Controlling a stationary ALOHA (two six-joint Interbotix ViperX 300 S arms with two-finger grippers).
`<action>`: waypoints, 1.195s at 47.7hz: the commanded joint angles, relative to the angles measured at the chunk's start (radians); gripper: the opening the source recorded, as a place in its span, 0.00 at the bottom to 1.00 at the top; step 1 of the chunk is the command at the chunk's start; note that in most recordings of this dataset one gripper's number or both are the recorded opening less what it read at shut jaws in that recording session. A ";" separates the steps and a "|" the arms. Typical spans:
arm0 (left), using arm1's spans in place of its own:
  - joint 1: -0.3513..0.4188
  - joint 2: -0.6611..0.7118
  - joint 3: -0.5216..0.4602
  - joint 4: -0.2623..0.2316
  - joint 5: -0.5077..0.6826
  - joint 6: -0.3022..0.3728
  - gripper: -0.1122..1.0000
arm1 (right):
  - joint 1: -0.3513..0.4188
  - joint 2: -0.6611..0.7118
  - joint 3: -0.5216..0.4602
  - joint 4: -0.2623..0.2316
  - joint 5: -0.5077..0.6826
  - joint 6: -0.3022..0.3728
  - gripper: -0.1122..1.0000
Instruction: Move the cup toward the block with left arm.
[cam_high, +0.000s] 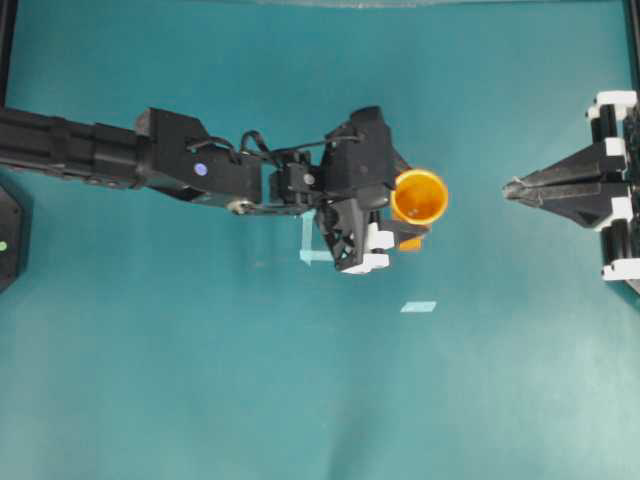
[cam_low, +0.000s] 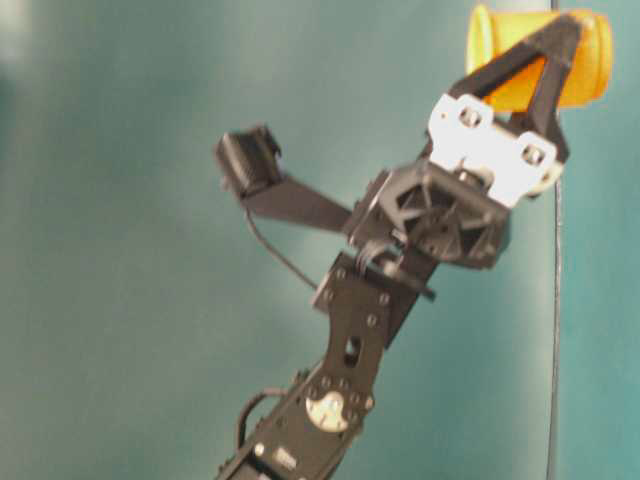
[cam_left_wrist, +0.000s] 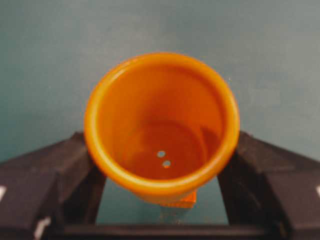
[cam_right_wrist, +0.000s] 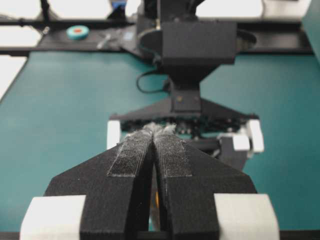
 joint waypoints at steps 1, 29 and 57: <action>-0.003 -0.003 -0.043 0.005 0.015 0.002 0.65 | 0.002 0.000 -0.032 0.000 -0.005 0.000 0.10; -0.008 0.023 -0.064 0.005 0.026 0.002 0.65 | 0.002 0.000 -0.037 -0.002 -0.005 0.000 0.10; -0.011 0.023 -0.063 0.003 0.021 0.000 0.65 | 0.002 0.002 -0.037 -0.002 -0.005 -0.002 0.10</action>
